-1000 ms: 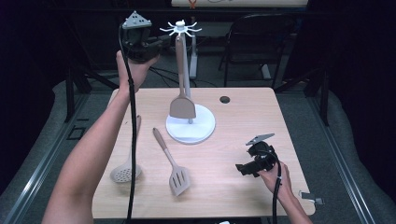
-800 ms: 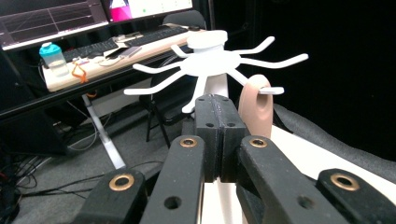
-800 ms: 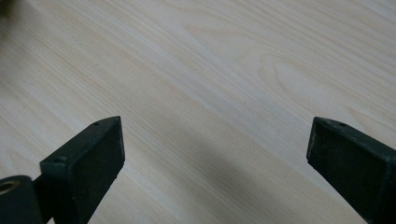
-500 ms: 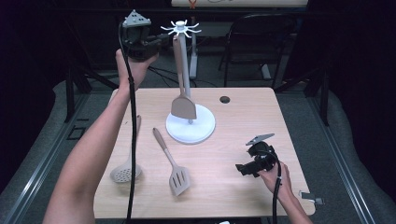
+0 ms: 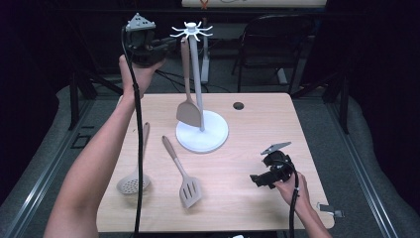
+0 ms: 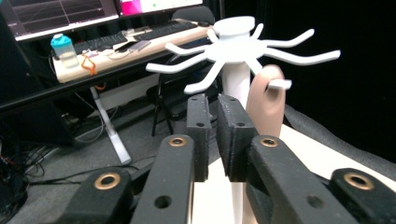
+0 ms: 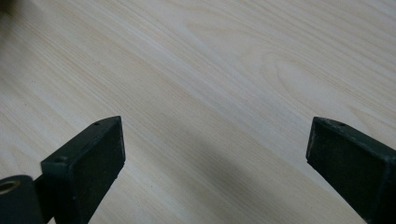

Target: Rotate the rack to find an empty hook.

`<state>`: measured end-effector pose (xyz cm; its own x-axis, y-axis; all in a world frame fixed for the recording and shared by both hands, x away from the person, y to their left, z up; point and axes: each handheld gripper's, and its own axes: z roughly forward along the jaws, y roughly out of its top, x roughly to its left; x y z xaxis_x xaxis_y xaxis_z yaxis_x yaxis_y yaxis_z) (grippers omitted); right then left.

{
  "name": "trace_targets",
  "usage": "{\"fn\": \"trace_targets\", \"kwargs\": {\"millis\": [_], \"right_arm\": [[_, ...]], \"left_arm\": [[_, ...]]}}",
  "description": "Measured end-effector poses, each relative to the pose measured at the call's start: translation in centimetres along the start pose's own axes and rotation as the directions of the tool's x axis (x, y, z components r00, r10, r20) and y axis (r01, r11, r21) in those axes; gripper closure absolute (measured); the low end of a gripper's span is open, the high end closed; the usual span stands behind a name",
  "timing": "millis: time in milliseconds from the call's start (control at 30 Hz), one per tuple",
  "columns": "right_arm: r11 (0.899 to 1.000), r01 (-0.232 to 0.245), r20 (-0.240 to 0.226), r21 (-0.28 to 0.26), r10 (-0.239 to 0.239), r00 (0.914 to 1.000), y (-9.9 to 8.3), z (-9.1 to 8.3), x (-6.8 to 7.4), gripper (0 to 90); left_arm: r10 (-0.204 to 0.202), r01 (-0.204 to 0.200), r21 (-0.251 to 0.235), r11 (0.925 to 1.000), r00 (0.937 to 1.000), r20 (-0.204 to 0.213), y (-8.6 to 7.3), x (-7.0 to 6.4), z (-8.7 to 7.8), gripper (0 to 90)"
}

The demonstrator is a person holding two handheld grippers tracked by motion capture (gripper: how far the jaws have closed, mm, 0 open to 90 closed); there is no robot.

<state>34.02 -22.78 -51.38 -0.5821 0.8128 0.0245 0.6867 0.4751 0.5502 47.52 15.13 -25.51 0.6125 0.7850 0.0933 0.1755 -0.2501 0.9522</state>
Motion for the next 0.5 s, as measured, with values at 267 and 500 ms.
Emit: {"fn": "trace_targets", "kwargs": {"millis": [267, 500], "right_arm": [[1.000, 0.008, -0.007, -0.002, -0.008, 0.9999, 0.1, 0.1, 0.1, 4.2], [1.000, 0.009, -0.014, 0.002, -0.008, 0.9999, 0.1, 0.3, 0.3, 4.2]], "left_arm": [[-0.052, 0.053, 0.055, 0.9971, 0.9985, -0.017, -1.7, 1.1, -1.0, 53.7], [-0.067, 0.067, 0.119, 0.9906, 0.9977, 0.002, -4.0, 1.5, -1.6, 33.4]]}}
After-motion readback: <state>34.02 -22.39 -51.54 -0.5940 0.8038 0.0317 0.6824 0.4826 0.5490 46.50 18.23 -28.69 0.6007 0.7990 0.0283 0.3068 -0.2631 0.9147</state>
